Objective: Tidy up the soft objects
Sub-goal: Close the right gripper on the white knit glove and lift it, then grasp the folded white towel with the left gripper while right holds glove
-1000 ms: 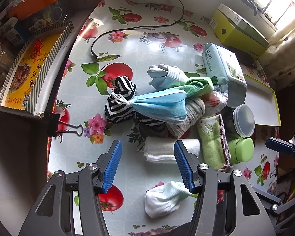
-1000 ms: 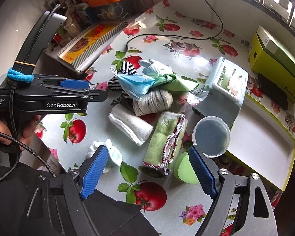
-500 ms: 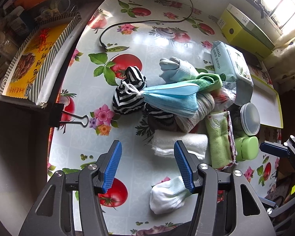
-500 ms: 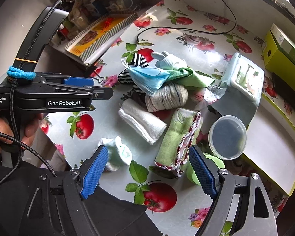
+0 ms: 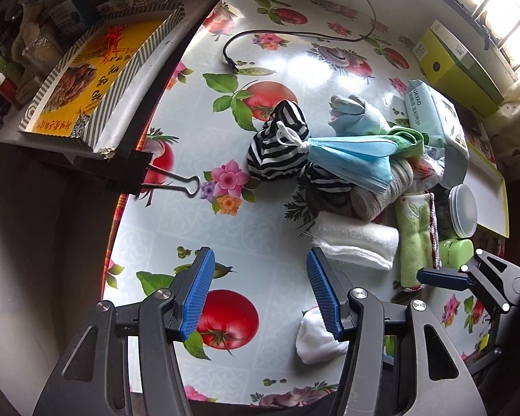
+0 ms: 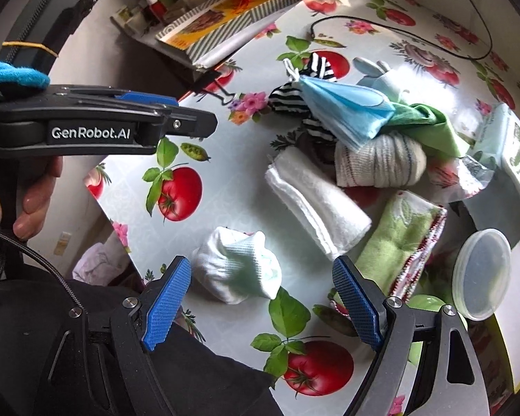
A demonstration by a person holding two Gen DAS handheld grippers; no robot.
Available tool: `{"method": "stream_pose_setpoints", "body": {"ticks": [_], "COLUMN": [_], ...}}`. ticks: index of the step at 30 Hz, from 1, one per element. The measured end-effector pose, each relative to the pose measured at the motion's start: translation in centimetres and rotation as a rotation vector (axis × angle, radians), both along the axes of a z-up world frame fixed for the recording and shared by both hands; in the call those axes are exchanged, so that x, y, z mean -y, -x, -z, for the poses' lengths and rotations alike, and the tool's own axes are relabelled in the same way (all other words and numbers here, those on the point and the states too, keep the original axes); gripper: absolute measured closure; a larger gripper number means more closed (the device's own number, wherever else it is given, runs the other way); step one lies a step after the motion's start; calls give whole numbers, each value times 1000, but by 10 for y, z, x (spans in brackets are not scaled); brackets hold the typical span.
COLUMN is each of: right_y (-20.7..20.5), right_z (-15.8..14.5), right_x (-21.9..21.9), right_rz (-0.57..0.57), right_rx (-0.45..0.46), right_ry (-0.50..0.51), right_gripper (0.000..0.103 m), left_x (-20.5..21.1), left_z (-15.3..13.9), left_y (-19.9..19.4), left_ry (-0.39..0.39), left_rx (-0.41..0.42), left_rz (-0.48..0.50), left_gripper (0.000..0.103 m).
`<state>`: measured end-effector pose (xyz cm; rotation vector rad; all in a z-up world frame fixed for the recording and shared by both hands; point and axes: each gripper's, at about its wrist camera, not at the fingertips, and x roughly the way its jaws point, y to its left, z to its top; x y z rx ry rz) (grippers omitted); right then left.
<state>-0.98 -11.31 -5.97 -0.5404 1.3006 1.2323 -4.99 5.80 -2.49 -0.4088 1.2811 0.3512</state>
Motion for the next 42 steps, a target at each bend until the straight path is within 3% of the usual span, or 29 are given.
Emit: {"method": "stream_pose_setpoints", "body": {"ticks": [10,12,13,15,18,25,32,36,42], "right_y": [22,22,21,20,13,-24,-55,-64,-70], "right_z": [47,53,52,52,43,-3,-35,-42,-47], "right_x": [-30,-33,-34,-35,-30,-2,40,60,75], "right_rz": [-106,-105,-104,-106,-77,97,260,325,372], "right_rx": [-44,-47,-45,-39,-6,30,47,44,41], "right_ry": [106,124,116,118,105,17,-15,-17,-24], "right_gripper": [21,40,42,65,73,74,74,74,74], "left_x": [-14,-15,-15,-16,-14,-2,22,33,42], "left_z": [6,7,9,11,11,15,25,35,53], "left_y": [19,21,21,19,13,-13,-49,-72,-80], "left_ry": [7,11,16,28,41,77,114,98,117], "left_rx": [-26,-32,-34,-34,-30,-16,13,26,-24], "left_rz": [-50,-54,-54,-54,-43,39,207,299,391], "left_gripper": [46,47,47,47,47,47,47,47,47]}}
